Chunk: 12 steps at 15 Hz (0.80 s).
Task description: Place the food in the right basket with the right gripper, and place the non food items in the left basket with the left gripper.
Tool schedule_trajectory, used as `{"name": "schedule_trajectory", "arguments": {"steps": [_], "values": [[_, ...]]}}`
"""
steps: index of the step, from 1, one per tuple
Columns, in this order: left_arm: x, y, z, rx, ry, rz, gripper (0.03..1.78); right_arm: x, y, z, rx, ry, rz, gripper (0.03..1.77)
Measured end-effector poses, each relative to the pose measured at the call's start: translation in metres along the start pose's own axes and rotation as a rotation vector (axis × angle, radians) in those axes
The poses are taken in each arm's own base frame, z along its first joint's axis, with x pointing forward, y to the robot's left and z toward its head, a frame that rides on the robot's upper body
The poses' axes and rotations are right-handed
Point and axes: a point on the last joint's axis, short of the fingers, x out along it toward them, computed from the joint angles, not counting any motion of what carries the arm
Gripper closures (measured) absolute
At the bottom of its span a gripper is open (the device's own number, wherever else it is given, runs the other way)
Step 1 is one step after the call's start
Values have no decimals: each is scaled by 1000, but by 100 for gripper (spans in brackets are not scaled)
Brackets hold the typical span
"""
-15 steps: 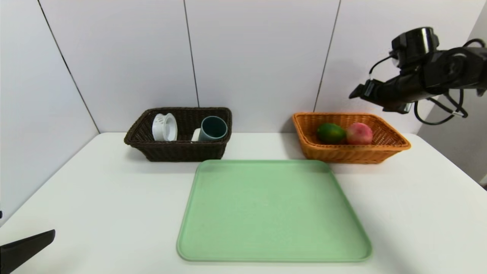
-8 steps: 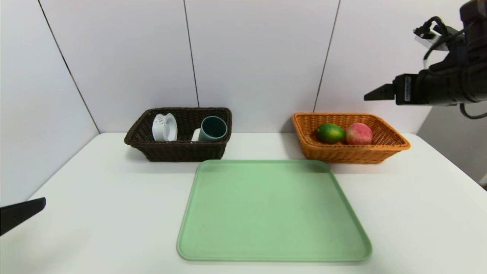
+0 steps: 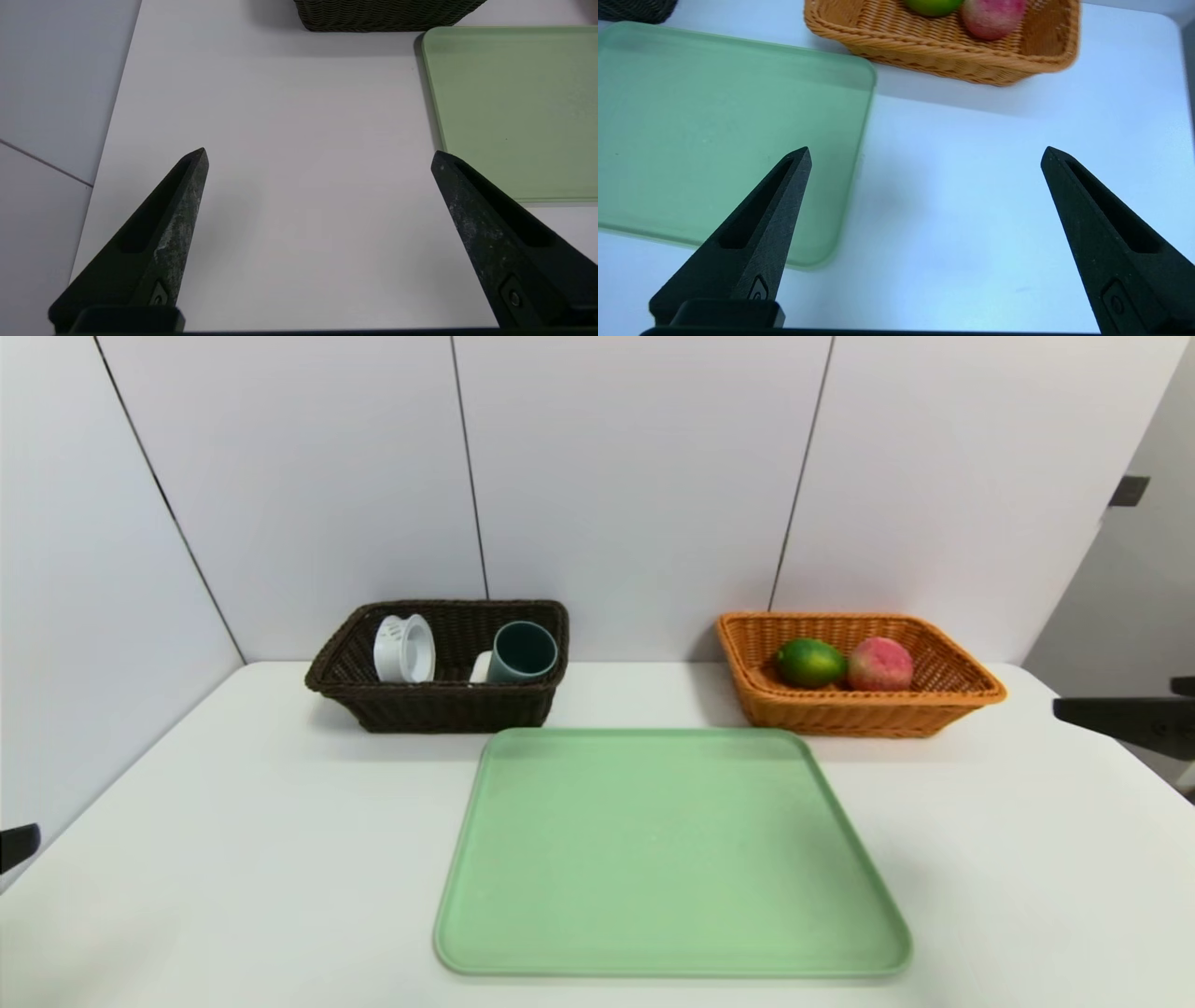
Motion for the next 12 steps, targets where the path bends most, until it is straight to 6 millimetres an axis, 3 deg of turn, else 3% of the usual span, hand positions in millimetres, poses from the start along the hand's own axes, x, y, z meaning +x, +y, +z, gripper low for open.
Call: {"name": "schedule_trajectory", "arguments": {"steps": [3,7,10,12], "values": [[-27,3,-29,-4,-45,14,12,-37,0,-38,5,-115,-52,11],[-63,5,-79,-2,-71,6,12,-83,2,-102,17,-296,-139,11],[-71,5,-110,22,-117,-31,12,-96,1,-143,43,-377,-283,10],[-74,4,-120,41,-139,-56,12,-98,2,-152,51,-398,-350,10]]}}
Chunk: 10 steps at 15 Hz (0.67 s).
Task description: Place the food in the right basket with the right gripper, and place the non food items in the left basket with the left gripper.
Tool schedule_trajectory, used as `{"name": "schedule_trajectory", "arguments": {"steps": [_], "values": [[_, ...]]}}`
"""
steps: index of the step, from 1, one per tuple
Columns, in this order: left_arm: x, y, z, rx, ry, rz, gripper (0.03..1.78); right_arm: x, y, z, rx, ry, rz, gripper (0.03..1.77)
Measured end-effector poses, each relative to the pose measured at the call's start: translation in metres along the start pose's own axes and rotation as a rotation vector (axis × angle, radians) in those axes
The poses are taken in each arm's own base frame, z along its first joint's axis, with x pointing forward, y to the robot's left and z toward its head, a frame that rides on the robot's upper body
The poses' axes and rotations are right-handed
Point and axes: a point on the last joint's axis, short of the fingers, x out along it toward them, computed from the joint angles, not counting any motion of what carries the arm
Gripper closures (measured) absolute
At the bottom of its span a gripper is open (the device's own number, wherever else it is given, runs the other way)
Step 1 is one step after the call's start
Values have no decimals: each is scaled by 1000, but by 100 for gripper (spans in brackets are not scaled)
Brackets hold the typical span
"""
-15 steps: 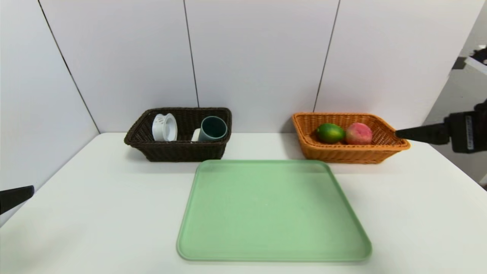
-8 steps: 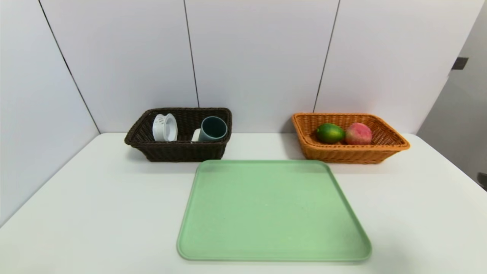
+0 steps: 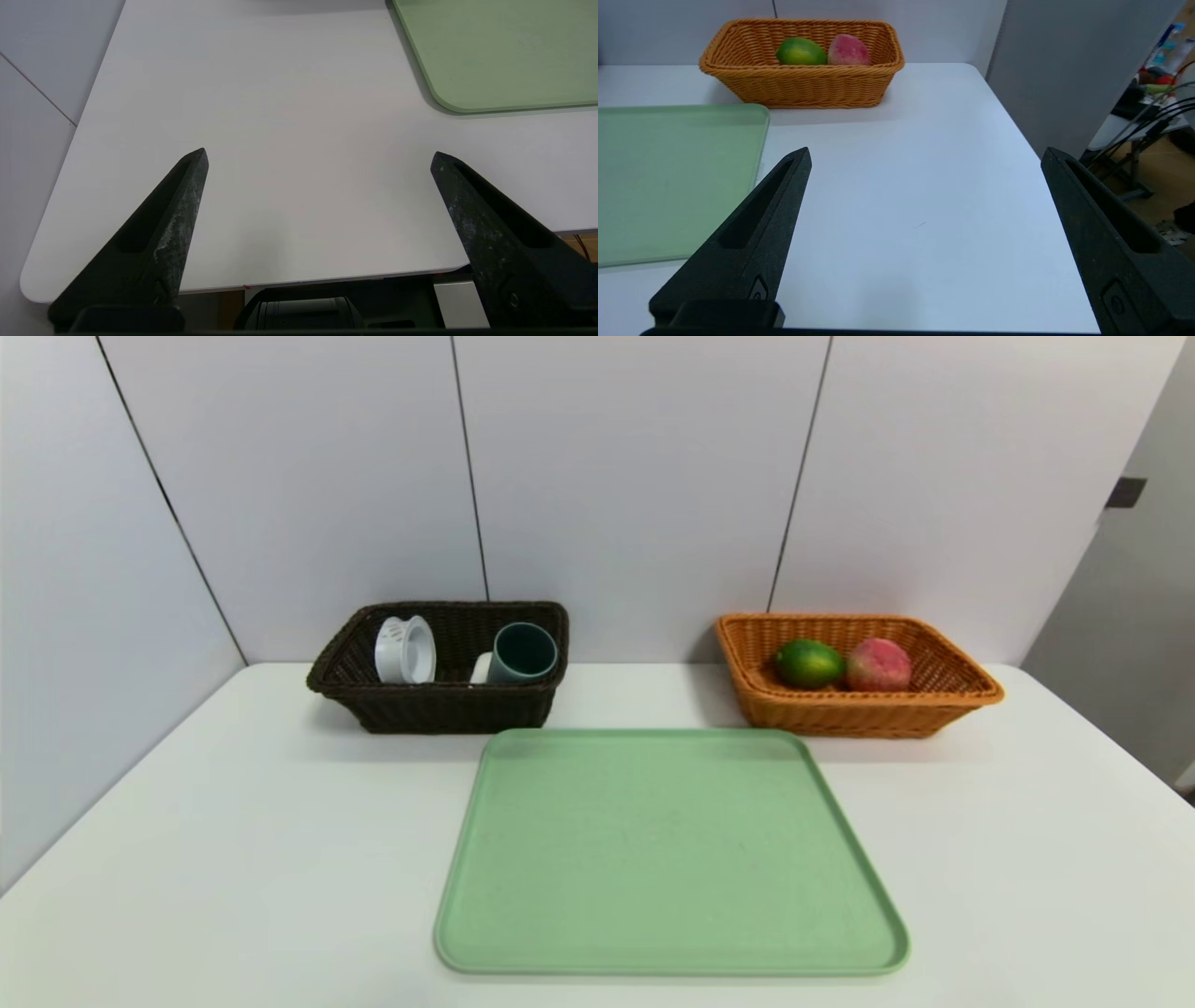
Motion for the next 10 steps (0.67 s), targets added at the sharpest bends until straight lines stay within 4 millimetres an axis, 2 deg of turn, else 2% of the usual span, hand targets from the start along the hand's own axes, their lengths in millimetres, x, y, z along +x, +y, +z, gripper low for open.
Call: {"name": "schedule_trajectory", "arguments": {"steps": [2,5,10], "values": [[-1,0,-8,7,-20,0,12,-4,1,-4,-14,-11,-41,10],[2,-2,-25,57,-87,-35,12,-12,2,-16,-17,-39,-13,10],[19,-1,-42,140,-231,-29,12,-29,4,-40,-46,-160,124,10]]}}
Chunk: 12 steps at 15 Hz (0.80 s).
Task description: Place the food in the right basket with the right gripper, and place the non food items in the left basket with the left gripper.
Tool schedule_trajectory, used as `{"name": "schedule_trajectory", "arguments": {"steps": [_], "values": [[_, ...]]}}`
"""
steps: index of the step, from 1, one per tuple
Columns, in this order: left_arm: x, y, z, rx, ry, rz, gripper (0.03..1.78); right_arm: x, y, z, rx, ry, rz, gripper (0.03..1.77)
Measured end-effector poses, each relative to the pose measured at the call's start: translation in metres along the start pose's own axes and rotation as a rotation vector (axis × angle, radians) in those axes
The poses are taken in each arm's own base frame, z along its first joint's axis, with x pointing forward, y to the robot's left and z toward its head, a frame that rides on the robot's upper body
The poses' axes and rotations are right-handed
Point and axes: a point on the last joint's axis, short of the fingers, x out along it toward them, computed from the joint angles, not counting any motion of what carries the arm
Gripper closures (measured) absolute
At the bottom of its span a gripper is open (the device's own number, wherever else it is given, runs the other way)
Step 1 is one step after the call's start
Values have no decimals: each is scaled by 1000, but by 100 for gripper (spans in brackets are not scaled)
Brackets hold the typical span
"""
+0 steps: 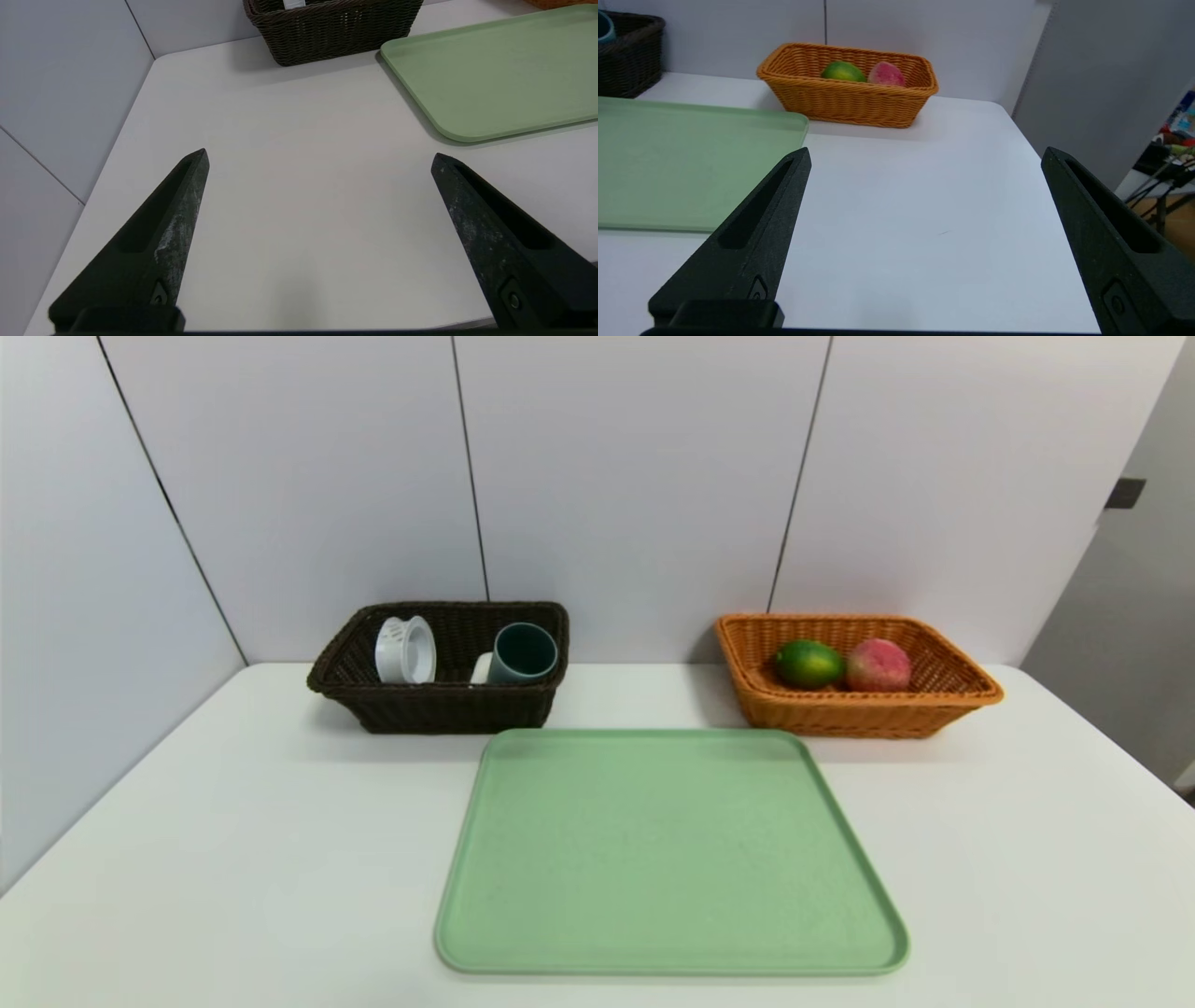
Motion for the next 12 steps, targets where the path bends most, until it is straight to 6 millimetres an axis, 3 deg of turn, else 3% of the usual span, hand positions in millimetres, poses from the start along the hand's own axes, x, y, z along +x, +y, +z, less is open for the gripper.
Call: {"name": "schedule_trajectory", "arguments": {"steps": [7,10,12], "values": [[34,0,-32,75,-91,55,12,22,11,-56,-33,-114,77,10],[47,-1,-52,87,-128,71,12,23,14,-76,-30,53,110,10],[49,-2,-65,40,-37,57,12,23,14,-79,31,89,113,10]]}}
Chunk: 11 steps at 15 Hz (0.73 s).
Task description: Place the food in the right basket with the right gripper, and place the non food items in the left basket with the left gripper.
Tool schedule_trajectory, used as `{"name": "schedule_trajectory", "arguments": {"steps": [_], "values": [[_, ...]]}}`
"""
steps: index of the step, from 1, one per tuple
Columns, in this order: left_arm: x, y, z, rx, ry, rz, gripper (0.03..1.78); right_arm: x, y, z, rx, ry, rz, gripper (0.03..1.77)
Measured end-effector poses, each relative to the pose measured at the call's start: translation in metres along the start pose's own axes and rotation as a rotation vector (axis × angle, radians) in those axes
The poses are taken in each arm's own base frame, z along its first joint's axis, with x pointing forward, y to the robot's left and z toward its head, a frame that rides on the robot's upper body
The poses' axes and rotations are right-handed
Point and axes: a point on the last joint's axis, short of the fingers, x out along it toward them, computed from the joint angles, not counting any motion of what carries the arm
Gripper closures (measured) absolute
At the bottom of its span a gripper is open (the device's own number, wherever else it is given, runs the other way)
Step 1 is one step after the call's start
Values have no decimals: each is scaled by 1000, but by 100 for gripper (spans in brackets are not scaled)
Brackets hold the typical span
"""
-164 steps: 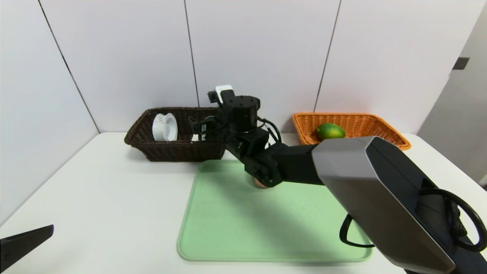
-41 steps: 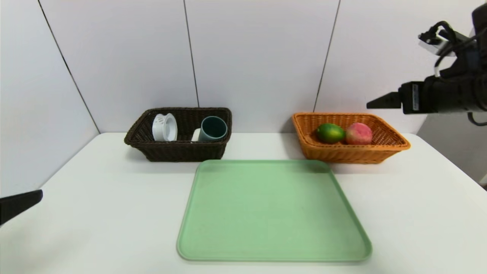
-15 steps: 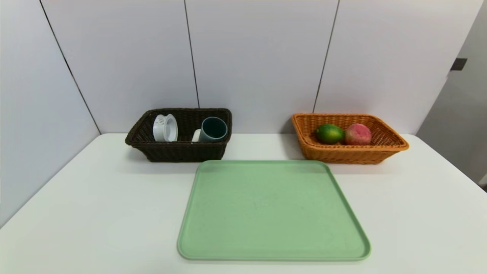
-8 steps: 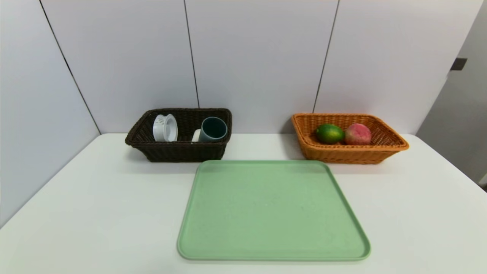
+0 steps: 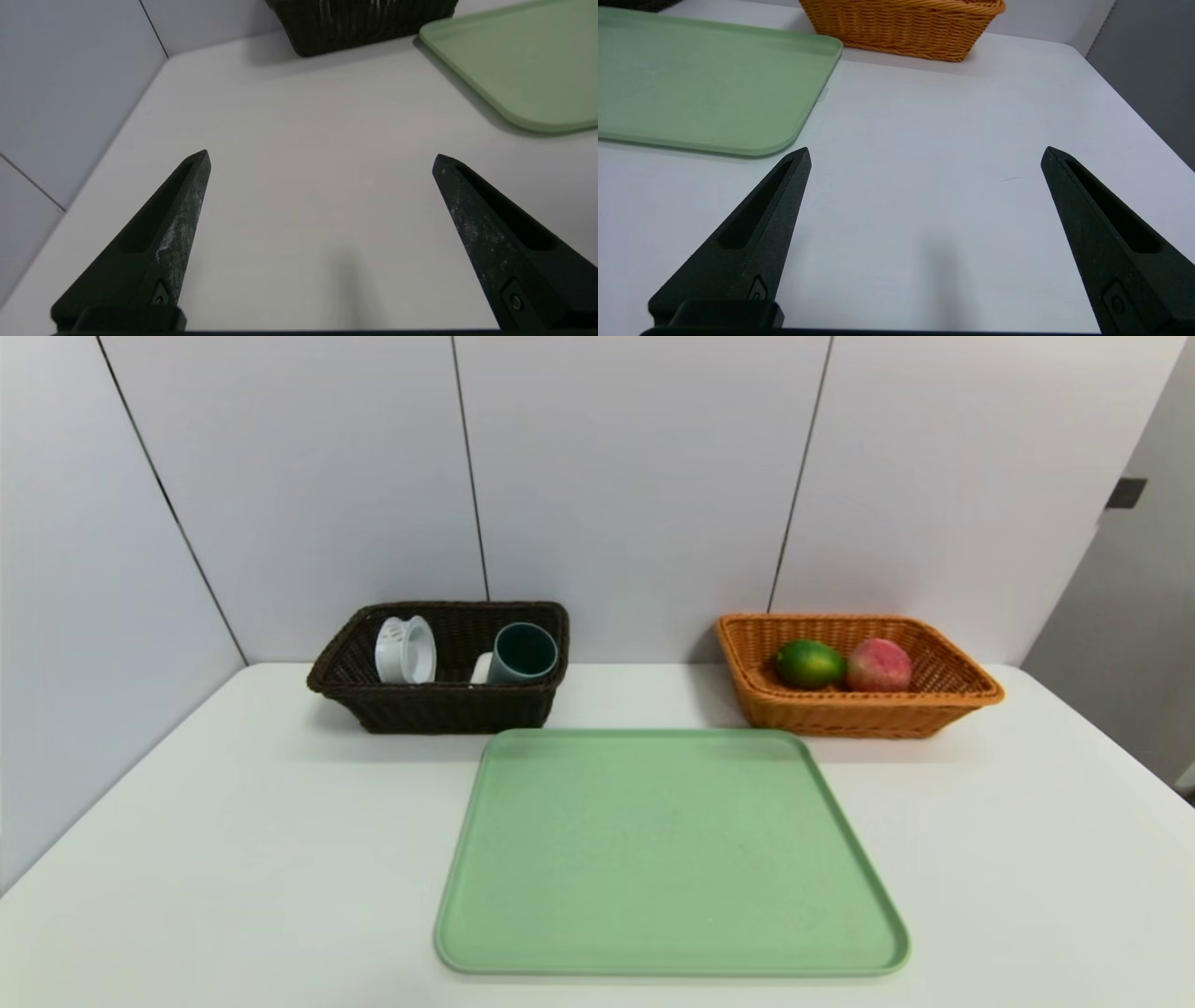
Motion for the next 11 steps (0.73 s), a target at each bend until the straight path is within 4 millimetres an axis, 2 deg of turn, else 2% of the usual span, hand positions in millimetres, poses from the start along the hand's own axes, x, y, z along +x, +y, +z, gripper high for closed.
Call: {"name": "schedule_trajectory", "arguments": {"steps": [5,11], "values": [[0,1,-2,-107,15,37,12,0,-1,-1,62,4,-26,10],[0,1,-2,-120,13,40,12,0,-1,-1,72,4,-32,10]]}}
